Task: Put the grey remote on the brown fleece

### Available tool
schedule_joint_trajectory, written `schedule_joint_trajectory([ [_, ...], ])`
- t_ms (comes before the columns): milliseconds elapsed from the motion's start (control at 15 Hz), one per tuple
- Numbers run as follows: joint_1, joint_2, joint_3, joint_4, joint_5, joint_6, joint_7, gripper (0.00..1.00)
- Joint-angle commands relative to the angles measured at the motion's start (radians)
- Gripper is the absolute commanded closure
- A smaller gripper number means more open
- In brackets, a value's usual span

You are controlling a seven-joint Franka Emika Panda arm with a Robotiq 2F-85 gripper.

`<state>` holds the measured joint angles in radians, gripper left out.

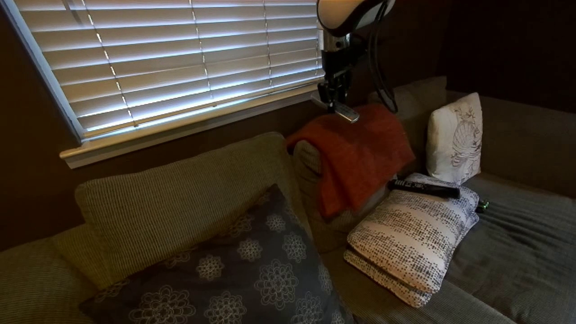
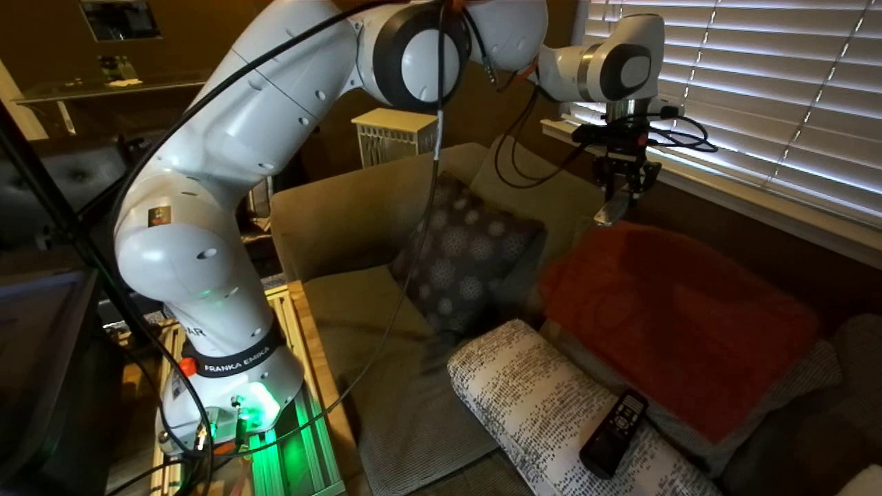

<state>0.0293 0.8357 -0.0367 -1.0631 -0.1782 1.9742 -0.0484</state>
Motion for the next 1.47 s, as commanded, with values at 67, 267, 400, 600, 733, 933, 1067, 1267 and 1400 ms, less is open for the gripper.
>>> schedule_joint_trajectory([
  [67,0.003,0.162,0.0,0.235,0.001,-0.047,-0.045,0.72],
  [267,0.003,0.229,-0.001,0.311,0.001,-0.04,-0.071,0.72],
  [400,0.004,0.267,-0.001,0.353,0.005,-0.038,-0.073,0.72],
  [600,0.009,0.319,-0.002,0.421,0.007,-0.051,-0.078,0.72],
  [733,0.015,0.347,-0.006,0.457,0.005,-0.059,-0.078,0.72],
  [933,0.017,0.38,-0.003,0.496,-0.004,-0.068,-0.075,0.72],
  [1067,0.018,0.399,-0.004,0.517,-0.004,-0.076,-0.075,0.72],
  [1267,0.017,0.422,-0.004,0.54,-0.003,-0.075,-0.072,0.72],
  [1400,0.017,0.432,-0.005,0.549,-0.003,-0.072,-0.071,0.72],
])
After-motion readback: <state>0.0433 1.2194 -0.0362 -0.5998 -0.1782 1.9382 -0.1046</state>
